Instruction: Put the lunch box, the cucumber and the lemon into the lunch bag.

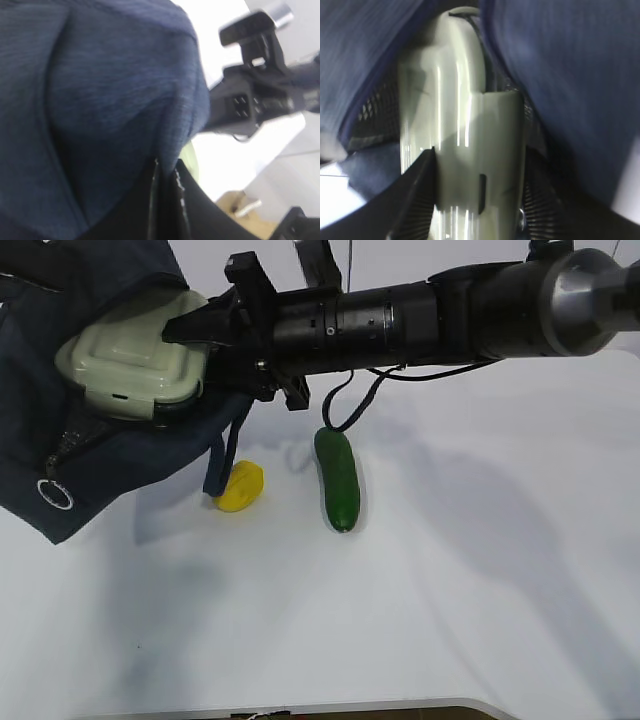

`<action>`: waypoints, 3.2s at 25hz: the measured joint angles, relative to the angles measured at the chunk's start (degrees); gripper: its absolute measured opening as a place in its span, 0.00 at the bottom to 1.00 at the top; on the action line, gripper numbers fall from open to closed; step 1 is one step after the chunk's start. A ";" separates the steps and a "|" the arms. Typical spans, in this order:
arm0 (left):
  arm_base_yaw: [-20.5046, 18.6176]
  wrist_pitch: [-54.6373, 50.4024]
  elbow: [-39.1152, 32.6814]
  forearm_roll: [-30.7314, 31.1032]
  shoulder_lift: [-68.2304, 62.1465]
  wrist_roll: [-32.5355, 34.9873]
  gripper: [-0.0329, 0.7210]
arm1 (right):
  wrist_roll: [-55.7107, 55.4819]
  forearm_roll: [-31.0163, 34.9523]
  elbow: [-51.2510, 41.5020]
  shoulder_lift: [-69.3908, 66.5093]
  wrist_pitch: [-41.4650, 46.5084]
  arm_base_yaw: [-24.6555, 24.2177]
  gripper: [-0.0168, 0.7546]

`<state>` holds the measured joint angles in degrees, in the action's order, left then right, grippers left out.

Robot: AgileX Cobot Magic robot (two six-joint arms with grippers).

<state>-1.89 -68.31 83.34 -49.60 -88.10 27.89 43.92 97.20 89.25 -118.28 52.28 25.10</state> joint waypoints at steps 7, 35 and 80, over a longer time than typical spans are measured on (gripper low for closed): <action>0.00 -1.46 0.00 0.00 0.00 -0.24 0.03 | -0.10 0.00 2.04 -0.74 -2.01 -0.01 0.53; 0.00 4.13 0.00 2.20 -7.22 -4.30 0.03 | 4.90 0.98 10.29 -10.33 -9.92 4.34 0.53; 0.00 5.52 0.00 1.88 -9.99 -1.87 0.03 | 0.27 -7.29 11.02 -13.43 -12.27 4.44 0.57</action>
<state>-1.89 -62.79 83.34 -47.72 -98.09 26.01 44.19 89.92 100.27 -131.71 40.01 29.53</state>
